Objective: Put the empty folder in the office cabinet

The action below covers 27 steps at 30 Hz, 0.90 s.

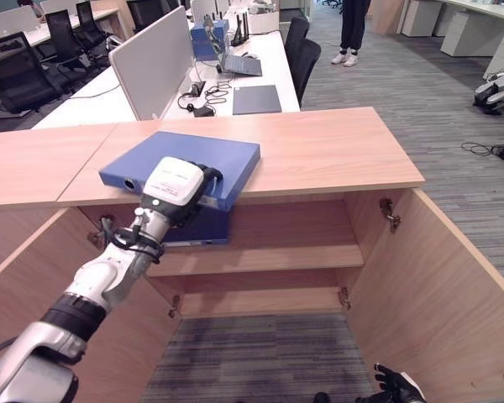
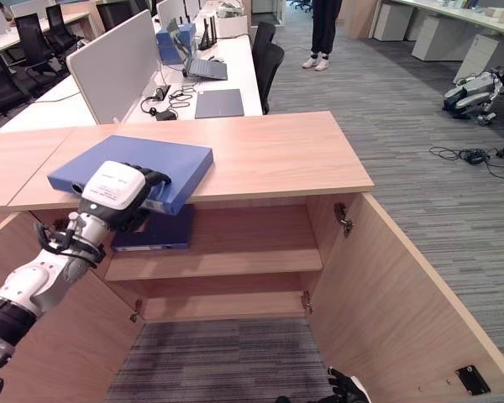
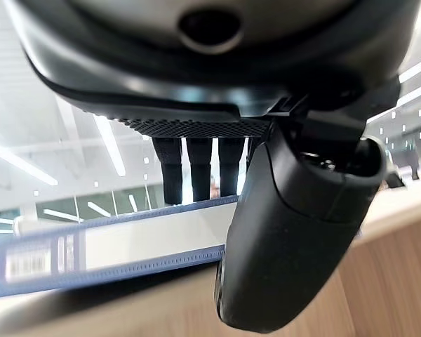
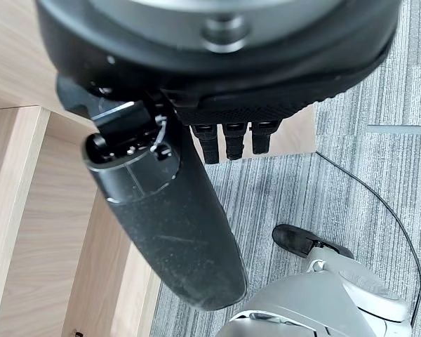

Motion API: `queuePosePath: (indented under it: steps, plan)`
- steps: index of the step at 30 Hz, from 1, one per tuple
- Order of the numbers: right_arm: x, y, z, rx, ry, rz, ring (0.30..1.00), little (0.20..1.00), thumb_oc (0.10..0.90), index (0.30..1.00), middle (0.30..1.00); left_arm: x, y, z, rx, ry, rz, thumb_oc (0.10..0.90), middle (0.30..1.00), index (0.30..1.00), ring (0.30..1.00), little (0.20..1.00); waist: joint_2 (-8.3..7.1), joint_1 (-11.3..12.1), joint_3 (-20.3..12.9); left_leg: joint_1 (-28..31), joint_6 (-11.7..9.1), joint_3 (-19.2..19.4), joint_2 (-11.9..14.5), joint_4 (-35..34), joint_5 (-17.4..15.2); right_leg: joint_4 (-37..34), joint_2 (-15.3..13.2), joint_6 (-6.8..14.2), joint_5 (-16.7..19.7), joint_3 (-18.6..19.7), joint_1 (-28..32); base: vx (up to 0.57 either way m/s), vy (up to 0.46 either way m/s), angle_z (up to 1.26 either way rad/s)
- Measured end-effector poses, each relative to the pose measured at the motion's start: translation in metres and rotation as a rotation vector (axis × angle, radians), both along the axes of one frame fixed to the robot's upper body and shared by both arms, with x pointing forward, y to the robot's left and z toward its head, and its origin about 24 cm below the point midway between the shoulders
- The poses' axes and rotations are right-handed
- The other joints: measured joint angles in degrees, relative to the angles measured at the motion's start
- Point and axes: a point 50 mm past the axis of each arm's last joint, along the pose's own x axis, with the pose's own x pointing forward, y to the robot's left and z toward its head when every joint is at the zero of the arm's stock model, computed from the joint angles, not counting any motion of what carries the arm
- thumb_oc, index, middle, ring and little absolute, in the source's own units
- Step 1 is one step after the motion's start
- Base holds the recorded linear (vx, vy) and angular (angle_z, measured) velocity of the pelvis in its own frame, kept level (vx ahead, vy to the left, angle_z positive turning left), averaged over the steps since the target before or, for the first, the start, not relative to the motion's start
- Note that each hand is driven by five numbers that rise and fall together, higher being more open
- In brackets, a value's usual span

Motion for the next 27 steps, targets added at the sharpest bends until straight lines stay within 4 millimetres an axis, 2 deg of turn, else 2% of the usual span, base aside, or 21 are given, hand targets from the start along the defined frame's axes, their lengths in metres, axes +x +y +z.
queuePosePath:
  steps: [4, 12, 16, 19, 22, 24, 27]
  plan:
    - [0.000, 0.000, 0.000, -0.001, 0.001, -0.001, 0.900, 0.900, 0.800, 0.900, 0.900, 0.000, -0.002, 0.002, -0.008, -0.019, -0.013, 0.400, 0.300, 0.300, 0.300, 0.300, -0.06, -0.19, -1.10, -0.09, -0.14, 0.44, 0.07, -0.01, -0.27, -0.01, 0.05, 0.31, -0.19, 0.46, -0.36, 0.01, 0.007, -0.06]
    - [-0.001, 0.000, -0.001, -0.004, 0.006, -0.005, 0.900, 0.900, 0.800, 0.900, 0.900, 0.000, -0.006, 0.004, -0.044, -0.040, -0.023, 0.400, 0.300, 0.300, 0.300, 0.300, -0.11, 0.00, -1.18, -0.08, 0.01, 0.67, 0.07, -0.01, -0.35, -0.01, 0.02, 0.41, -0.09, 0.67, -0.48, 0.00, 0.002, -0.01]
    - [-0.002, 0.000, -0.001, -0.005, 0.008, -0.006, 0.900, 0.900, 0.800, 0.900, 0.900, -0.003, -0.015, 0.013, -0.076, -0.074, -0.063, 0.400, 0.300, 0.300, 0.300, 0.300, -0.18, 0.32, -1.19, -0.15, 0.01, 0.59, 0.07, -0.01, -0.34, -0.01, 0.01, 0.42, -0.09, 0.61, -0.50, 0.00, 0.000, 0.00]
    - [-0.002, 0.001, -0.001, -0.002, 0.009, -0.009, 0.900, 0.900, 0.800, 0.900, 0.900, -0.006, -0.021, 0.020, -0.183, -0.095, -0.088, 0.400, 0.300, 0.300, 0.300, 0.300, -0.20, 0.57, -1.18, -0.21, 0.01, 0.53, 0.05, -0.01, -0.35, -0.02, 0.00, 0.42, -0.10, 0.56, -0.53, 0.00, 0.000, 0.00]
    - [-0.001, 0.004, -0.002, 0.004, 0.010, -0.012, 0.900, 0.900, 0.800, 0.900, 0.900, -0.016, -0.026, 0.022, -0.410, -0.110, -0.113, 0.400, 0.300, 0.300, 0.300, 0.300, -0.22, 0.40, -1.16, -0.29, 0.05, 0.45, 0.05, -0.04, -0.41, -0.02, 0.00, 0.42, -0.21, 0.51, -0.60, -0.03, -0.012, 0.01]
    - [-0.001, 0.007, -0.004, 0.013, 0.015, -0.017, 0.900, 0.900, 0.800, 0.900, 0.900, -0.031, -0.031, 0.030, -0.612, -0.148, -0.176, 0.400, 0.300, 0.300, 0.300, 0.300, -0.39, 0.55, -1.12, -0.28, 0.14, 0.38, 0.03, -0.03, -0.15, -0.01, 0.01, 0.34, -0.17, 0.43, -0.62, -0.02, -0.010, 0.01]
    - [-0.002, 0.008, -0.004, 0.016, 0.018, -0.017, 0.900, 0.900, 0.800, 0.900, 0.900, -0.040, -0.040, 0.042, -0.790, -0.166, -0.276, 0.400, 0.300, 0.300, 0.300, 0.300, -0.40, 1.72, -1.12, -0.38, 0.26, 0.21, -0.06, -0.03, -0.15, -0.02, -0.09, 0.57, -0.38, 0.31, -0.57, 0.00, 0.000, 0.00]
